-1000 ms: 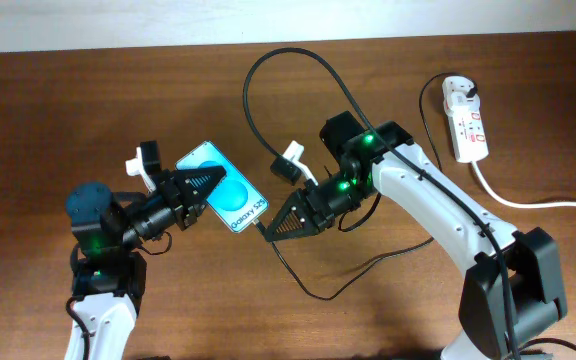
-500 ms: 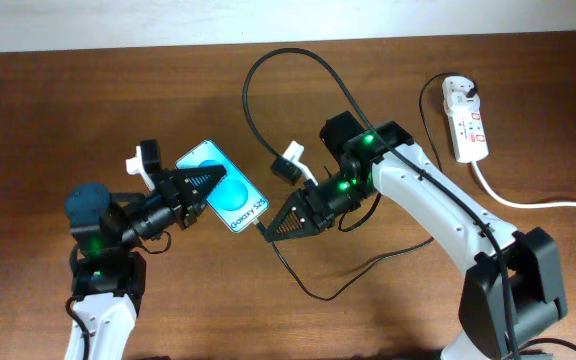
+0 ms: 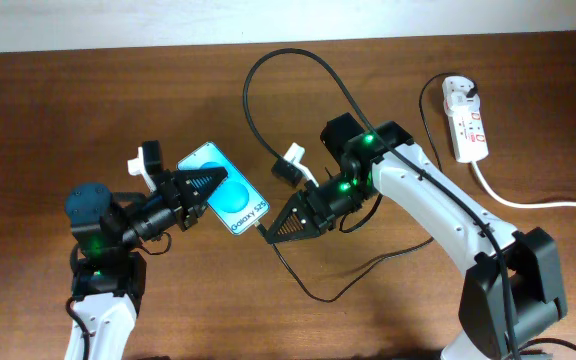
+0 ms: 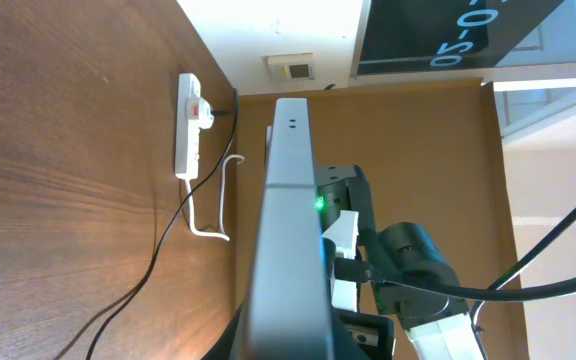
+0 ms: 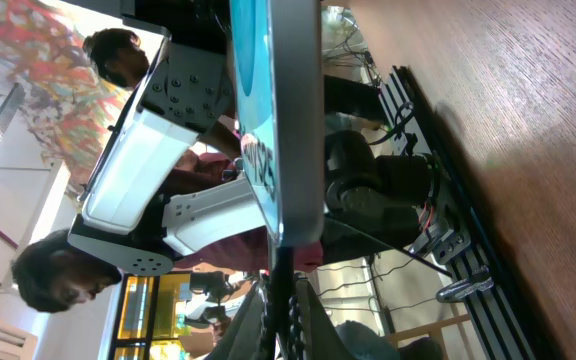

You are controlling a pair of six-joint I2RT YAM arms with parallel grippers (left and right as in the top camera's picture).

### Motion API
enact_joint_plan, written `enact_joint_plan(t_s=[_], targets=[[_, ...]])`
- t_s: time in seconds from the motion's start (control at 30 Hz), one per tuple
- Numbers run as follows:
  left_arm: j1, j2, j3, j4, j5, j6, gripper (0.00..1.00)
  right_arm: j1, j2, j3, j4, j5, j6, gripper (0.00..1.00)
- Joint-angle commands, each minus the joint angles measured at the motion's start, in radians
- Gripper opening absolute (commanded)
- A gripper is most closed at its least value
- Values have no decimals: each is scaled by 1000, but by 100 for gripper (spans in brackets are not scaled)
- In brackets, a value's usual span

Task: Plug charger to phone and switch on socket
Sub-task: 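Push the USB-C tip into the phone's bottom port with the right gripper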

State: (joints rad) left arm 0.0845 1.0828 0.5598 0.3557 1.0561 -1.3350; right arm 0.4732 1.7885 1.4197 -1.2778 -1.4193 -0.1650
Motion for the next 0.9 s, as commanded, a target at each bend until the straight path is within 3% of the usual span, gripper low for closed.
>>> enact_joint_plan(t_s=[0.0, 0.67, 0.87], targets=[[4, -2, 12, 6, 21, 19, 0, 5, -14, -2, 5, -13, -13, 4], [3, -2, 12, 6, 21, 19, 0, 31, -14, 0, 72, -48, -5, 4], [3, -2, 12, 2, 42, 24, 0, 31, -14, 0, 262, -40, 195, 4]])
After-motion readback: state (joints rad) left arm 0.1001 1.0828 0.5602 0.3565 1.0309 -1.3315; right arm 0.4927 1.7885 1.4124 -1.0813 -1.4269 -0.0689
